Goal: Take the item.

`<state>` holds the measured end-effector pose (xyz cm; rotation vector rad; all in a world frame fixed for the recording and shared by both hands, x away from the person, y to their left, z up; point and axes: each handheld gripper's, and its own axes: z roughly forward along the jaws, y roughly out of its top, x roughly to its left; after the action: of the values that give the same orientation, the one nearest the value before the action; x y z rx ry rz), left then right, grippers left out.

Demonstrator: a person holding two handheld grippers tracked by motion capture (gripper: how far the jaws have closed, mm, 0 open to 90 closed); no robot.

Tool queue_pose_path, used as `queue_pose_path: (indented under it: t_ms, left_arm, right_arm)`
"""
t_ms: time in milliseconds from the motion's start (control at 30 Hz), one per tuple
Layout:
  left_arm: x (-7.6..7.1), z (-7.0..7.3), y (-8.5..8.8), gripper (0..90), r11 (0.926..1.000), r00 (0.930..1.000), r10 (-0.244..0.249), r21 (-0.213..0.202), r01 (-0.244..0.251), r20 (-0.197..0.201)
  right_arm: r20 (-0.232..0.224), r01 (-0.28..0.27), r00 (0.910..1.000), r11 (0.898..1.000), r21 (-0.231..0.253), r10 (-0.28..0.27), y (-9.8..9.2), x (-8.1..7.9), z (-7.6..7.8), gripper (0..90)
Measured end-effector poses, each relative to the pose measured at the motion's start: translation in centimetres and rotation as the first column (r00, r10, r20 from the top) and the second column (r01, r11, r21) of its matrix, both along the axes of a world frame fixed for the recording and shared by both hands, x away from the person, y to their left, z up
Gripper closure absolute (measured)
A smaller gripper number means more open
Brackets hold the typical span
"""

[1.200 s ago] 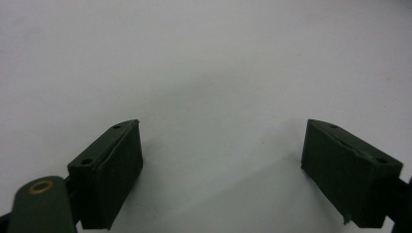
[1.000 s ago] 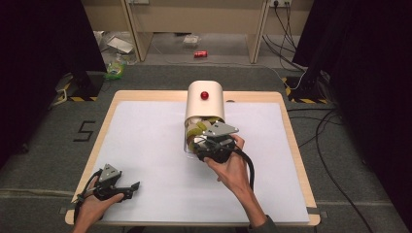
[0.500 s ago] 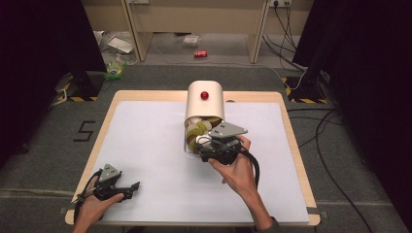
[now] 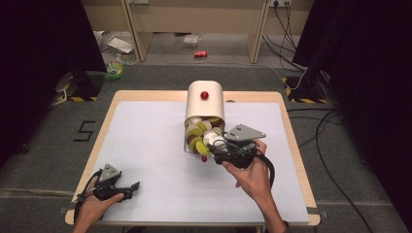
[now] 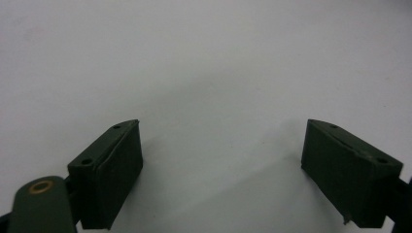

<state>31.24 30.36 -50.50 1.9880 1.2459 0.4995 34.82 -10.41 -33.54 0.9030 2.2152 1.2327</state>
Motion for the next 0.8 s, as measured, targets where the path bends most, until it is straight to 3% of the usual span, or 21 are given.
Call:
queue_pose_path:
  t_ms: [333, 800]
  left_arm:
    - [0.0, 0.0, 0.0, 14.2, 1.0, 1.0, 0.0, 0.0, 0.0, 0.0]
    - [0.0, 0.0, 0.0, 14.2, 1.0, 1.0, 0.0, 0.0, 0.0, 0.0]
  right_arm:
    - [-0.012, 0.041, 0.9991, 0.999, 0.017, -0.041, -2.9, -0.7, -0.4, 40.7]
    - [-0.044, 0.098, 0.9944, 0.995, 0.037, -0.096, -6.3, -1.1, -2.0, 40.7]
